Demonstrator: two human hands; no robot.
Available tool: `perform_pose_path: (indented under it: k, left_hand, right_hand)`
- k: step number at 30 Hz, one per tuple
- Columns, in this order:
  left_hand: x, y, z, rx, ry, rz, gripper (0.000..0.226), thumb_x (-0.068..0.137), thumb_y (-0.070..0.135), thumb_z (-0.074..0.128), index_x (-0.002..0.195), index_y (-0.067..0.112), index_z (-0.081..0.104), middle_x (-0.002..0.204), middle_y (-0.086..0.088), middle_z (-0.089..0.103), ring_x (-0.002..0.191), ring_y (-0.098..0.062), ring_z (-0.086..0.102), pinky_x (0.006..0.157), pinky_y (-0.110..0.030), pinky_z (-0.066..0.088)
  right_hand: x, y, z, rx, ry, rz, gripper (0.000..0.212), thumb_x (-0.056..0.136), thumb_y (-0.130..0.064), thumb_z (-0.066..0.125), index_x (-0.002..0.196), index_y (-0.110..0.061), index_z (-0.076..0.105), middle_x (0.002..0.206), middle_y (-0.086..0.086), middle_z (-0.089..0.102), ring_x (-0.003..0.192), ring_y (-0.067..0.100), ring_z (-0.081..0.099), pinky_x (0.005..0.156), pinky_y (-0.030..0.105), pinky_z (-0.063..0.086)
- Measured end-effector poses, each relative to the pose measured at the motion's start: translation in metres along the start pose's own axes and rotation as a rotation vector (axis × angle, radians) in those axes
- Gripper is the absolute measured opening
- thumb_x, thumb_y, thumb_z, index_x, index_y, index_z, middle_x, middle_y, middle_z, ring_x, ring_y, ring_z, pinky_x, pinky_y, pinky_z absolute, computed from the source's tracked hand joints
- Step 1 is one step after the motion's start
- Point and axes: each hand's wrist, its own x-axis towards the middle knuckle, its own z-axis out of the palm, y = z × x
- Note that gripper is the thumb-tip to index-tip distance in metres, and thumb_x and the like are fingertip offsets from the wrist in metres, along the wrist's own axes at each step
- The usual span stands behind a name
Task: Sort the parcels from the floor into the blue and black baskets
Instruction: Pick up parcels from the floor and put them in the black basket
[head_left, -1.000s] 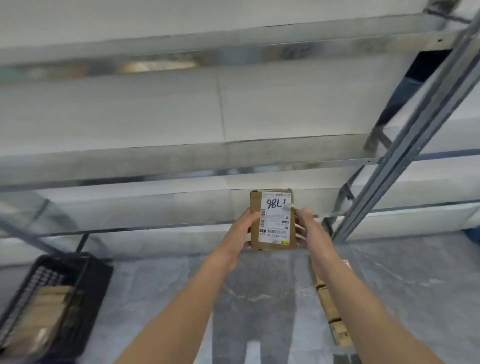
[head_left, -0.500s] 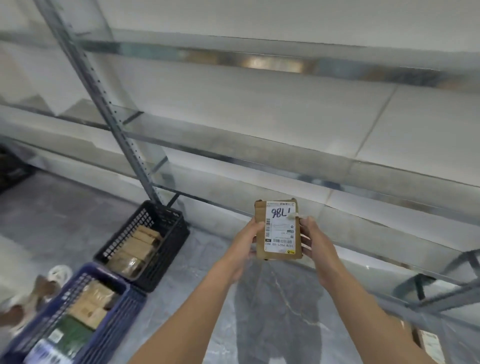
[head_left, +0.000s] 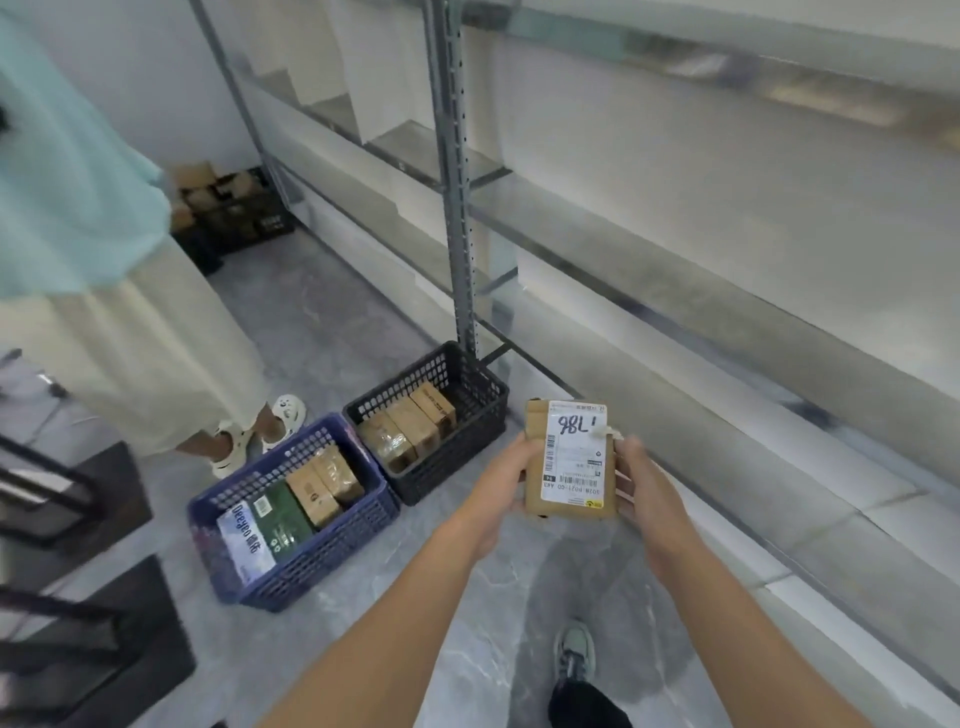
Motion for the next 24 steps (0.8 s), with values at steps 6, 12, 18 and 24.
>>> perform_pose_path:
  k: [6, 12, 18, 24]
  left_hand:
    - [0.054, 0.014, -0.029, -0.069, 0.160, -0.028, 0.024, 0.110, 0.042, 0.042, 0.118, 0.046, 0.064, 0.113, 0.020, 0.071, 0.110, -0.006, 0.062, 0.081, -0.030, 0.047]
    - [0.115, 0.030, -0.042, -0.113, 0.304, -0.096, 0.029, 0.108, 0.046, 0.046, 0.127, 0.031, 0.061, 0.123, 0.004, 0.071, 0.112, -0.013, 0.065, 0.083, -0.033, 0.049]
    - [0.167, 0.030, -0.065, -0.170, 0.380, -0.182, 0.060, 0.088, 0.062, 0.059, 0.134, 0.023, 0.059, 0.120, 0.004, 0.074, 0.110, -0.015, 0.070, 0.077, -0.031, 0.050]
    - [0.237, 0.019, -0.107, -0.197, 0.385, -0.270, 0.054, 0.082, 0.057, 0.064, 0.131, 0.033, 0.061, 0.120, 0.009, 0.075, 0.116, -0.015, 0.068, 0.104, -0.049, 0.050]
  right_hand:
    - [0.079, -0.022, 0.031, -0.050, -0.149, -0.010, 0.050, 0.110, -0.053, 0.032, 0.115, -0.029, 0.076, 0.101, -0.011, 0.080, 0.103, 0.010, 0.072, 0.084, 0.034, 0.052]
    - [0.161, -0.043, 0.048, -0.094, -0.288, 0.038, 0.048, 0.111, -0.049, 0.031, 0.128, -0.026, 0.070, 0.117, -0.005, 0.077, 0.114, 0.013, 0.068, 0.080, 0.031, 0.051]
    - [0.226, -0.055, 0.070, -0.174, -0.361, 0.120, 0.047, 0.109, -0.058, 0.033, 0.130, -0.034, 0.069, 0.121, -0.009, 0.076, 0.116, 0.013, 0.068, 0.099, 0.042, 0.052]
    - [0.287, -0.068, 0.108, -0.253, -0.366, 0.189, 0.042, 0.108, -0.057, 0.036, 0.118, -0.036, 0.071, 0.109, -0.014, 0.077, 0.115, 0.012, 0.067, 0.107, 0.047, 0.048]
